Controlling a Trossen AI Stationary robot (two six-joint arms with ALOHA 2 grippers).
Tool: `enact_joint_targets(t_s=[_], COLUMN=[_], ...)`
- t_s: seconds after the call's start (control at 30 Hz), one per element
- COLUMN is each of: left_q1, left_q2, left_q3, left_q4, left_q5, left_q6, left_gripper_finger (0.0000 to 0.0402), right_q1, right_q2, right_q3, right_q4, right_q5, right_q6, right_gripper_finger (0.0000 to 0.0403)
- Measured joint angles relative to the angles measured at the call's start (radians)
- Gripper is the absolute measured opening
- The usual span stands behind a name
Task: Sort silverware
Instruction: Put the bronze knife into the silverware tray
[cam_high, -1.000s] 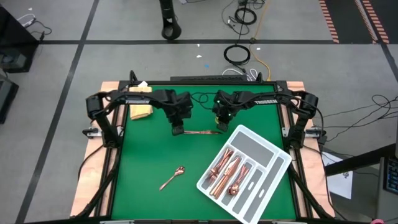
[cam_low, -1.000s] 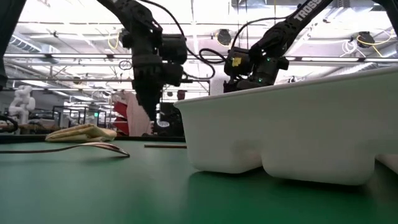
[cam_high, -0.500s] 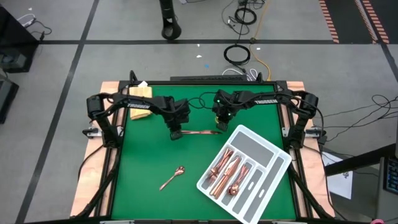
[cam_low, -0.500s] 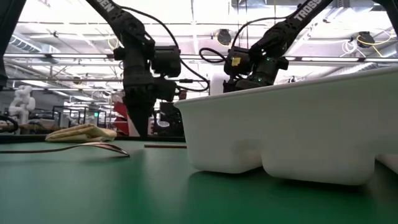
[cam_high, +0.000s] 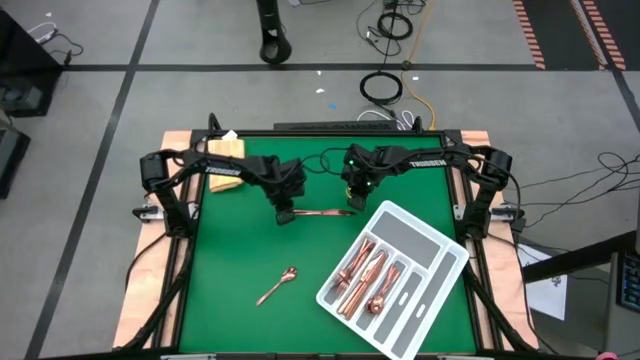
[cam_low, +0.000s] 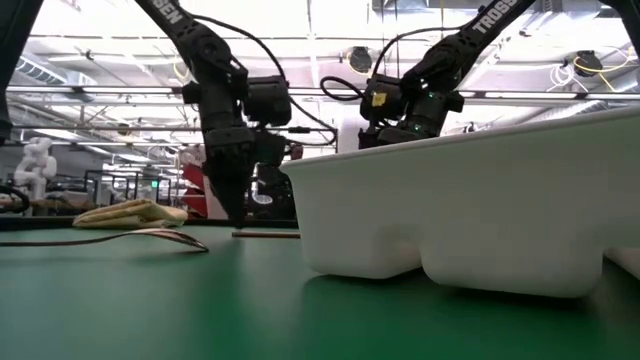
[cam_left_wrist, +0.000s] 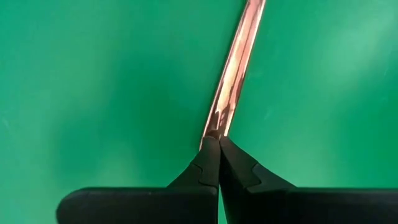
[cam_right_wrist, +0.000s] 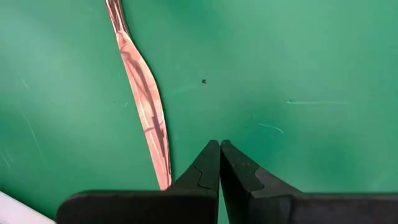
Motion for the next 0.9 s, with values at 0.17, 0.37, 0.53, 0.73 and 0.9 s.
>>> enact_joint_targets(t_s=[0.17,0.37,0.53,0.73,0.9], left_q1=[0.001,0.001,0.000,-0.002,-0.002], left_q2=[-0.002,-0.006,-0.006,-0.004,-0.003], left_q3=[-0.033,-0.092,-0.136,-0.142,-0.144], left_q4=[0.013,0.100,0.146,0.148,0.154], left_q5=[0.007,0.042,0.075,0.073,0.073], left_q6=[-0.011,-0.073,-0.123,-0.124,-0.131], left_gripper_finger=[0.0001,0.0001,0.0001,0.0001,0.0001], right_q1=[0.000,0.000,-0.002,-0.015,-0.036], right_q2=[0.000,0.000,0.000,0.000,0.000], right_q3=[0.000,0.000,0.000,0.000,0.000], right_q4=[0.000,-0.013,-0.056,-0.063,0.055], right_q5=[0.000,-0.004,0.032,0.021,0.030], right_q6=[0.000,0.005,0.046,0.049,0.157], right_gripper_finger=[0.0000,0.0000,0.0019,0.0113,0.0195])
